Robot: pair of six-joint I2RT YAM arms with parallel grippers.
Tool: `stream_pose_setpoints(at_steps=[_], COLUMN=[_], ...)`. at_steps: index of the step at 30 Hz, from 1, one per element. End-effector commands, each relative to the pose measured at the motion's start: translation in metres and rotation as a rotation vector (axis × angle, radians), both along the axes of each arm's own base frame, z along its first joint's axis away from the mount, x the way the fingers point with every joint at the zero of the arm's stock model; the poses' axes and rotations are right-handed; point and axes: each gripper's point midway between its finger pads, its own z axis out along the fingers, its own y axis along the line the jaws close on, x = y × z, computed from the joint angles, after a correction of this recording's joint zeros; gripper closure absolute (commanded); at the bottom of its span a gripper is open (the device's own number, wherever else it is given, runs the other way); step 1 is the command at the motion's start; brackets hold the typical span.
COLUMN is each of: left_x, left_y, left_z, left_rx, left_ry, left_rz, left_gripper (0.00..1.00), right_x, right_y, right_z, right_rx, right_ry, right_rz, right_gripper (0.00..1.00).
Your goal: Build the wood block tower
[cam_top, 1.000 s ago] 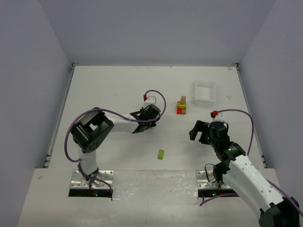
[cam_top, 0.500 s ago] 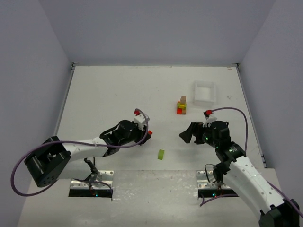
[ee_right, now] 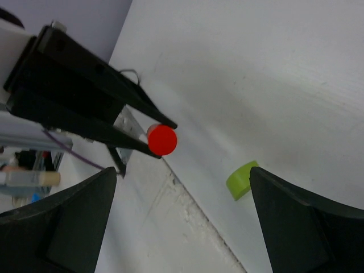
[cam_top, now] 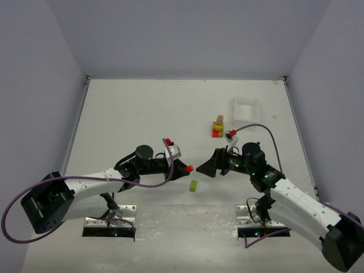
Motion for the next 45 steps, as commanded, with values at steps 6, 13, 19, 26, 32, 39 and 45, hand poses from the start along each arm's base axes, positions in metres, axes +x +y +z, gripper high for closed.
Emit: stream_pose_setpoints(at_steps=[6, 13, 19, 26, 32, 39, 45], left_x=[-0.001, -0.004, -0.007, -0.004, -0.004, -0.004, -0.004], left_y=[-0.012, -0.012, -0.012, -0.012, -0.012, -0.013, -0.013], left_z=[0.032, 0.036, 0.037, 0.04, 0.046, 0.048, 0.049], left_rx=[-0.075, -0.092, -0.096, -0.108, -0.135, -0.142, -0.145], left_ry=[-0.082, -0.095, -0.097, -0.114, -0.095, -0.099, -0.096], left_rz=[-0.052, -0.06, -0.069, -0.055, -0.04, -0.041, -0.04], left_gripper=[0.96, 0.96, 0.96, 0.96, 0.96, 0.96, 0.89], right_x=[0.005, 0.007, 0.007, 0.004, 0.001, -0.003, -0.003], right_y=[0.038, 0.046, 0.048, 0.051, 0.051, 0.053, 0.053], right_z=[0.028, 0.027, 0.031, 0.028, 0.026, 0.03, 0.032], right_rx=[0.017, 0.041, 0.072, 0.075, 0.067, 0.087, 0.089], right_ry=[-0.079, -0.058, -0.057, -0.024, -0.012, -0.025, -0.041], right_rz=[0.034, 0.025, 0.02, 0.039, 0.05, 0.072, 0.076], right_gripper=[0.09, 0.41, 0.49, 0.5, 0.52, 0.73, 0.89])
